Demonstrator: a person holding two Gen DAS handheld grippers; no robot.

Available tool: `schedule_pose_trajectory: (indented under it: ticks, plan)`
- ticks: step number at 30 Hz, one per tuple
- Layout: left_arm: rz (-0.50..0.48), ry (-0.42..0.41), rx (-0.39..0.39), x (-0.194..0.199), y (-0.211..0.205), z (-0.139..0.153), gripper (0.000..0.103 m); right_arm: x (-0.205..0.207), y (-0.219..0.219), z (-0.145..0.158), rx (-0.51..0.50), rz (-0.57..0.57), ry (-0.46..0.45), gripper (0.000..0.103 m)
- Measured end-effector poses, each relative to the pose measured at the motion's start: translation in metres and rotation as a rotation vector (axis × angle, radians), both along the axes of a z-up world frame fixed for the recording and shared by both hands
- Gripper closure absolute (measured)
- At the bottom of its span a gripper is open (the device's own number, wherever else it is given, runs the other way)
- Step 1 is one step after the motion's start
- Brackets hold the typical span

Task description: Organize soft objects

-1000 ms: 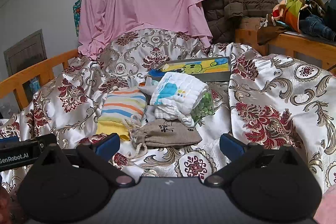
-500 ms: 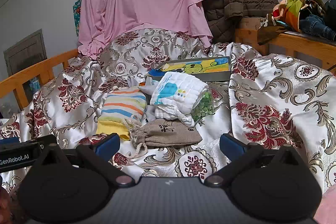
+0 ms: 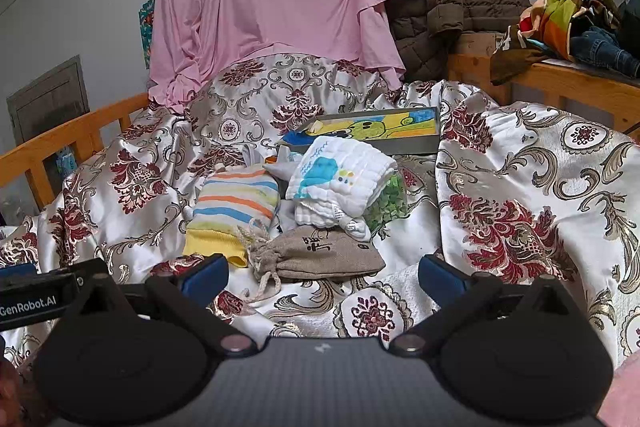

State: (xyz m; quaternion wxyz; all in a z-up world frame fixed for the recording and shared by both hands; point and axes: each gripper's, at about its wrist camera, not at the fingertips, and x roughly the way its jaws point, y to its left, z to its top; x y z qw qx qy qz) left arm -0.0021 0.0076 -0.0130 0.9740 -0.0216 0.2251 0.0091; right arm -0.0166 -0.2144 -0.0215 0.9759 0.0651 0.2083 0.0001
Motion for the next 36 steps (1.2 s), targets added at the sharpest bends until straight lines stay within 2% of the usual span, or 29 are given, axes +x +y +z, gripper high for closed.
schedule_pose_trajectory:
  ticks: [22,27,32,36]
  plan:
    - [-0.005,0.003,0.002,0.0,-0.001,0.0,0.001,0.001,0.001,-0.001,0.0,0.001,0.002,0.0]
    - [-0.005,0.02,-0.006,0.004,-0.002,0.001,0.001,0.004,0.0,-0.001,0.015,0.015,0.028,0.0]
    - [0.002,0.034,-0.07,0.029,0.003,0.007,0.001,0.03,-0.003,-0.002,0.025,0.071,0.086,0.0]
    - [-0.035,0.046,-0.101,0.062,0.005,0.013,0.001,0.061,-0.011,-0.005,-0.002,0.124,0.131,0.0]
